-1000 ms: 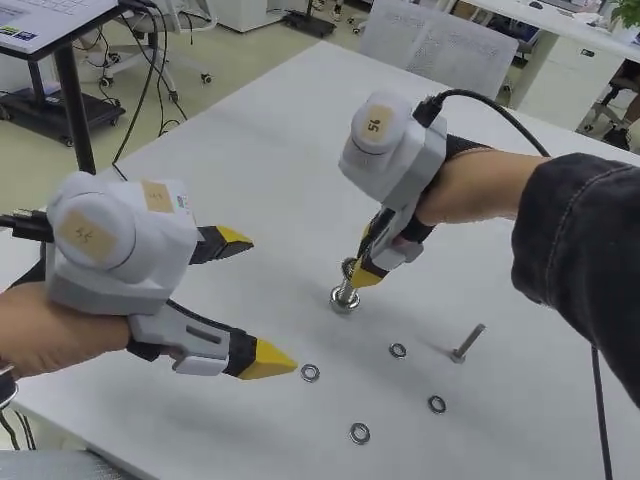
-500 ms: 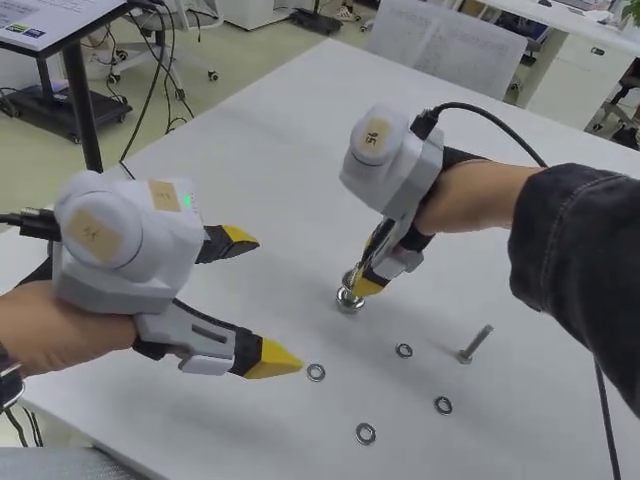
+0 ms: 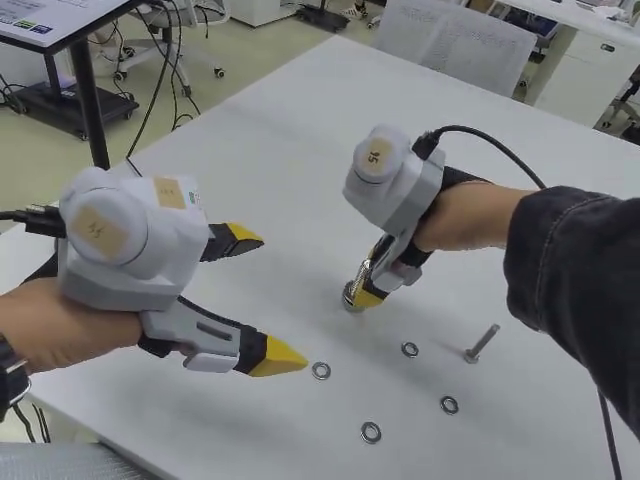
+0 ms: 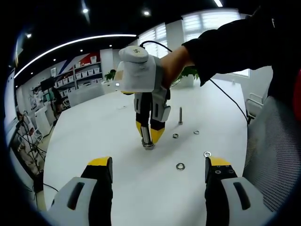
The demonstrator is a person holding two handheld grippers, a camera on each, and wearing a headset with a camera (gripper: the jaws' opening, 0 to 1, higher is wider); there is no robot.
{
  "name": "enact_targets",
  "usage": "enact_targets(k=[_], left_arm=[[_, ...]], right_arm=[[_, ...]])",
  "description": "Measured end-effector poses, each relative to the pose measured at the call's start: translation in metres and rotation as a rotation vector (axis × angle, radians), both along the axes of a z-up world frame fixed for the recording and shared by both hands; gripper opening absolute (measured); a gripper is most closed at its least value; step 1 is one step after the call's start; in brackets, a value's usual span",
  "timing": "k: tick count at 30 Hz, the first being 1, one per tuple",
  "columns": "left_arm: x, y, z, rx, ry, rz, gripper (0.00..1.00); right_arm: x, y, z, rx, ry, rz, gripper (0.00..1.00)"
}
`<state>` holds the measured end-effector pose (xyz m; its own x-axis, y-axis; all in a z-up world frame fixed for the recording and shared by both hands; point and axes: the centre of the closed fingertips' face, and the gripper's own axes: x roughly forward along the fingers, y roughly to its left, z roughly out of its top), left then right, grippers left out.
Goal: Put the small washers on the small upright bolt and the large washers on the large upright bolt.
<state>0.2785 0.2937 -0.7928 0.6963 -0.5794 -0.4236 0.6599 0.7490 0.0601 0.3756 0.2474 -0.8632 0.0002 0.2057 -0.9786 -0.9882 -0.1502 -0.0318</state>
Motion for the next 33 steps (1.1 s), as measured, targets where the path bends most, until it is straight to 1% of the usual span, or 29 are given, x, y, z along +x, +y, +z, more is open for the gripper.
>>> enact_targets(k=[5, 13, 17, 20, 25, 33], left_arm=[[-0.001, 0.001, 0.0, -0.002, 0.001, 0.001, 0.8], [-0.002, 0.001, 0.0, -0.001, 0.002, -0.001, 0.8], [-0.002, 0.001, -0.001, 0.0, 0.004, -0.003, 0.8], [-0.002, 0.001, -0.001, -0.002, 0.004, -0.003, 0.8], [-0.002, -0.001, -0.001, 0.0, 0.005, -0.009, 0.8], [-0.002, -0.004, -0.001, 0.003, 0.006, -0.02, 0.8]], right_arm=[[-0.002, 0.001, -0.001, 0.006, 0.002, -0.006, 0.24], [-0.007, 0.001, 0.0, 0.006, 0.002, 0.0, 0.25], [-0.008, -0.001, 0.0, -0.001, 0.005, 0.004, 0.26], [-0.008, -0.002, 0.001, 0.004, 0.003, -0.001, 0.26], [-0.007, -0.01, 0.006, 0.008, -0.006, -0.011, 0.26], [-0.002, -0.027, 0.02, 0.029, -0.031, -0.036, 0.26]])
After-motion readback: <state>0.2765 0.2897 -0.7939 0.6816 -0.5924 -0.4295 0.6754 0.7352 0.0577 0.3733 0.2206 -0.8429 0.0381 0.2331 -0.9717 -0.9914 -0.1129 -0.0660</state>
